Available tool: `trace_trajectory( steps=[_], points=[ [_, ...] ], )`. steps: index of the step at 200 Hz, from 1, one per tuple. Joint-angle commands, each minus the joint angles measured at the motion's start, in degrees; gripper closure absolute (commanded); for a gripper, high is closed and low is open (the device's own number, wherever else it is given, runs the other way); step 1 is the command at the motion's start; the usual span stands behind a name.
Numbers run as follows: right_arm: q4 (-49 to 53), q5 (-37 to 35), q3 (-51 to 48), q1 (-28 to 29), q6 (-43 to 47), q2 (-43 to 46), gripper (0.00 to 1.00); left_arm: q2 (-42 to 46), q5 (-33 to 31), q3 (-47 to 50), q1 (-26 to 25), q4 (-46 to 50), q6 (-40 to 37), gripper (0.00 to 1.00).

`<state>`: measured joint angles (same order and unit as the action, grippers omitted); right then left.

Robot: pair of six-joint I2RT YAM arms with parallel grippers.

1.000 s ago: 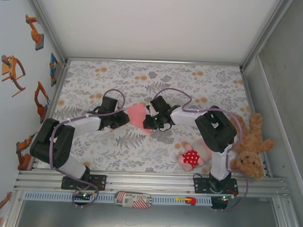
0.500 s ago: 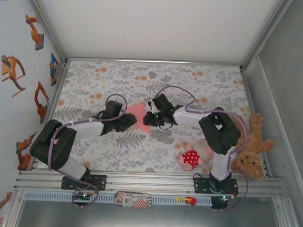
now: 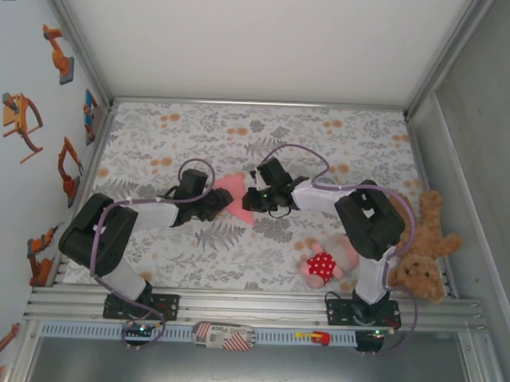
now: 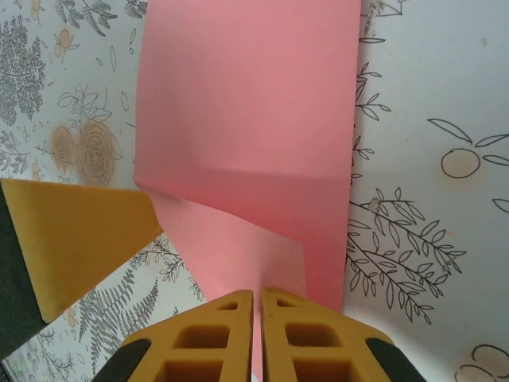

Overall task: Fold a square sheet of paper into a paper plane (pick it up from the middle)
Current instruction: Fourth fold the wing at the center of the table.

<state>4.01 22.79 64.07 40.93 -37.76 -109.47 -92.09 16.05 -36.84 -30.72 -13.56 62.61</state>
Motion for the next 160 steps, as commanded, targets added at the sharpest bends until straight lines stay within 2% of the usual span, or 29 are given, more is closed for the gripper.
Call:
trace_trajectory(
  steps=[1, 72, 97, 160],
  points=[
    [-0.23, -1.16, -0.96, -0.50, -0.39, -0.20, 0.90, -0.55, 1.19, -0.82, -0.12, -2.75, 1.04, 0.54],
    [-0.41, -1.67, -1.16, -0.89, -0.15, -1.26, 0.91, -1.60, 5.79, 0.32, 0.07, -10.80, 1.09, 0.57],
    [-1.00, -1.39, -0.83, -0.96, 0.44, -1.93, 0.91, -2.77, 7.04, 0.69, 0.06, -13.14, 0.60, 0.61],
    [-2.06, 0.93, 0.78, -1.11, 2.70, -3.05, 0.92, -4.37, 7.23, 0.45, 0.05, -11.48, -1.61, 0.73]
  ],
)
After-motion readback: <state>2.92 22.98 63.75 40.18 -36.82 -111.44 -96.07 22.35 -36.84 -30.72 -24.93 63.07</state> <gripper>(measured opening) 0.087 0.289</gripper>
